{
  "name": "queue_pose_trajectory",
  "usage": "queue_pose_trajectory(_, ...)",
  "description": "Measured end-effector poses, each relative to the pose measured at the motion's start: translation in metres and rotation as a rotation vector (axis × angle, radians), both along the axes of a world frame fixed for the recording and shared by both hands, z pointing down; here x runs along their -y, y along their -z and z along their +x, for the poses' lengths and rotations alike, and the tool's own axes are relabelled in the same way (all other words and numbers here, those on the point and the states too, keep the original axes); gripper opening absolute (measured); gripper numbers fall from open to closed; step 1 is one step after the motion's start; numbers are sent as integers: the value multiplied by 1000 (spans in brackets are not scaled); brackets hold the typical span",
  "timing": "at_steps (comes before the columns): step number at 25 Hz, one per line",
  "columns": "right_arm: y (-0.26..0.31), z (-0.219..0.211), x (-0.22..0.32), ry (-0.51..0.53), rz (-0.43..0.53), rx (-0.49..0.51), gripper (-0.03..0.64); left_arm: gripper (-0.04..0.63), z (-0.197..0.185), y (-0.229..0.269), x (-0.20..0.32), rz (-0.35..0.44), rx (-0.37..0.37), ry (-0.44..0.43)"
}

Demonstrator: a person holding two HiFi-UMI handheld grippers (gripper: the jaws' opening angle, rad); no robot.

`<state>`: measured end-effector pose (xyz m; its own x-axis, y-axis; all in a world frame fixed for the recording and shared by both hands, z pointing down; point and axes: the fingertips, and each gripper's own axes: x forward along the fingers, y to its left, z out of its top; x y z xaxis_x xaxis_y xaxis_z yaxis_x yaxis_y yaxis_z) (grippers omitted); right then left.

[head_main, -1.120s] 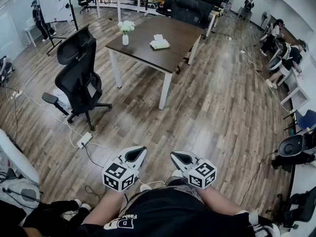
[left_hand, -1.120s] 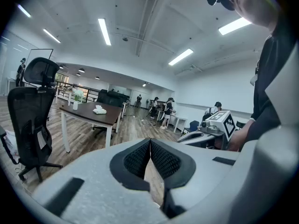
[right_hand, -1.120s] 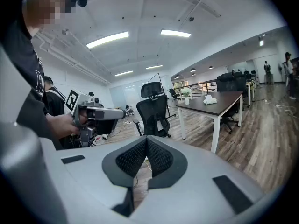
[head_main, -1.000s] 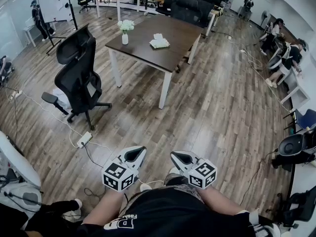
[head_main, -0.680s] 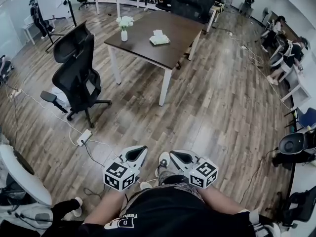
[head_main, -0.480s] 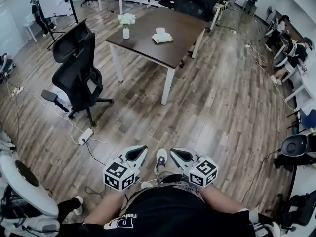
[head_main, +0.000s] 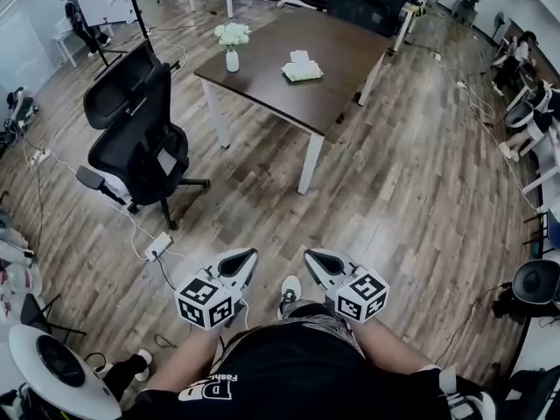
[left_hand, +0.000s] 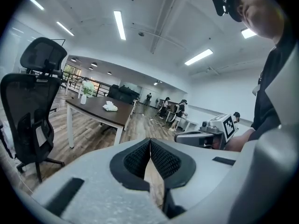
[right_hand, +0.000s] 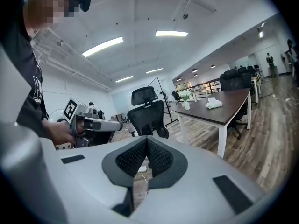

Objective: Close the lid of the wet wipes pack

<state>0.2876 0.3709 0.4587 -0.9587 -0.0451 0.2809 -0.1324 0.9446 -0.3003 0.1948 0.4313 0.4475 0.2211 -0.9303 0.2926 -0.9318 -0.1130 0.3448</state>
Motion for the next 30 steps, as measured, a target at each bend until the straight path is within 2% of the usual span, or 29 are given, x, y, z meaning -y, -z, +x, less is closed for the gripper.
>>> queue_pose_trajectory(7, 7, -27, 76, 22, -5, 20, 5, 20, -24, 9, 80, -11, 52, -17)
queue_pose_trajectory(14, -8, -33, 128, 44, -24, -20, 5, 18, -27, 9, 138, -13, 71, -41)
queue_pose_trajectory(30, -20, -56, 179, 19, -47, -29, 6, 18, -53, -6, 186, -37, 61, -56)
